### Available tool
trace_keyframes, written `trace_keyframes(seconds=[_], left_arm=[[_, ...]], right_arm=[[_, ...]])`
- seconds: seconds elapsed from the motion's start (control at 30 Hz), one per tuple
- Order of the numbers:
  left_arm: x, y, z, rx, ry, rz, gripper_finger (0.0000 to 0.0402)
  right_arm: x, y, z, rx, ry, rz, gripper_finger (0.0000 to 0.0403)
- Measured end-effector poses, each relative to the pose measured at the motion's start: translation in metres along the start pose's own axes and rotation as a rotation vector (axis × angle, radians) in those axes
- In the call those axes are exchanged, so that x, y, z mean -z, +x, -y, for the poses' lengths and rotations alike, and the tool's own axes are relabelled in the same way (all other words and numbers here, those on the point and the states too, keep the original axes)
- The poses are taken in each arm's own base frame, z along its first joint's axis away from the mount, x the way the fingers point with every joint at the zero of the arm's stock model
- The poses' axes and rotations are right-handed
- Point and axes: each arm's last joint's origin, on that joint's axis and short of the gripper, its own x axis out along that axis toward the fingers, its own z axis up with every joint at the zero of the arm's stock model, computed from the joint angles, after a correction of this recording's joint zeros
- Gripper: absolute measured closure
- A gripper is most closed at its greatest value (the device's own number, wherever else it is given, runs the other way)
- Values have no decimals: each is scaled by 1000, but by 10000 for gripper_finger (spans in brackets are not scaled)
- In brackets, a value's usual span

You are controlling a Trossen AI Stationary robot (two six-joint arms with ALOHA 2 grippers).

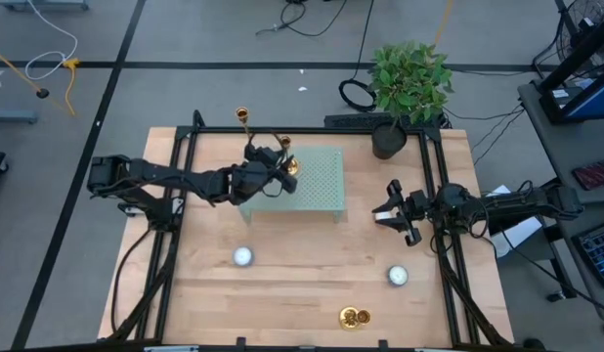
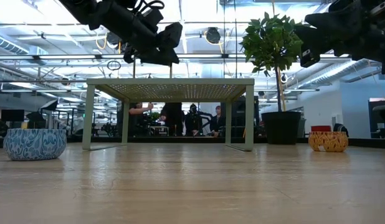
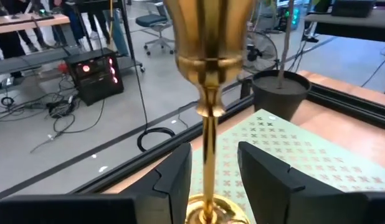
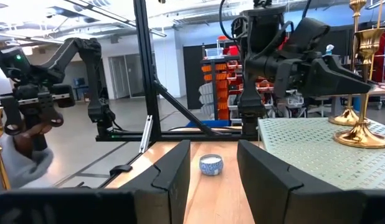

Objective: Pick & Place candle stick holders
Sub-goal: Put the gold candle holder on top of the shelf

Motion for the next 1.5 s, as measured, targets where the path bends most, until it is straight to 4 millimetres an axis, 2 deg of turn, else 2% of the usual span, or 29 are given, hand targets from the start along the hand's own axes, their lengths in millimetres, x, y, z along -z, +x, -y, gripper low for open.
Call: trace_keyframes(seconds=[0.43,0.73,0.97,1.2,1.37,1.5], left_arm=[[8,-17,11,-48,62,-32,259],[7,-36,18,1,83,-47,259],[-1,-72,24,220,107,-92,259],[-13,-105,20,480,132,-139,259],[-22,-124,14,575,210,-105,259],[-29,-135,9,602,198,-77,259]], right_arm=[[0,0,0,-6,2,-1,275],[4,2,-10,-142,52,-37,275],[14,9,-32,-291,102,-109,275],[32,18,-51,-333,65,-238,275],[33,35,-66,-407,56,-274,275],[34,54,-76,-438,50,-275,275]])
